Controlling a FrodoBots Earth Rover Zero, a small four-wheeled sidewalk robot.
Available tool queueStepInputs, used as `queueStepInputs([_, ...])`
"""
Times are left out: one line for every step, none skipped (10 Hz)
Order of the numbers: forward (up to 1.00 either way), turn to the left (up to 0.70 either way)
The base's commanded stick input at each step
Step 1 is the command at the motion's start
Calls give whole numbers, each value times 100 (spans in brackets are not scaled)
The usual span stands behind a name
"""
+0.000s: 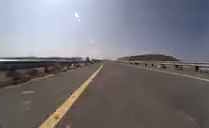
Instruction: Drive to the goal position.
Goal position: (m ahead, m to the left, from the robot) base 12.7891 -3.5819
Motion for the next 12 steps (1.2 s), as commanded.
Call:
queueStepInputs([100, 0])
queueStepInputs([100, 0])
queueStepInputs([100, 0])
queueStepInputs([100, 0])
queueStepInputs([100, 0])
queueStepInputs([100, 0])
queueStepInputs([100, 0])
queueStepInputs([100, 0])
queueStepInputs([100, -8])
queueStepInputs([100, -21])
queueStepInputs([100, -27])
queueStepInputs([100, -27])
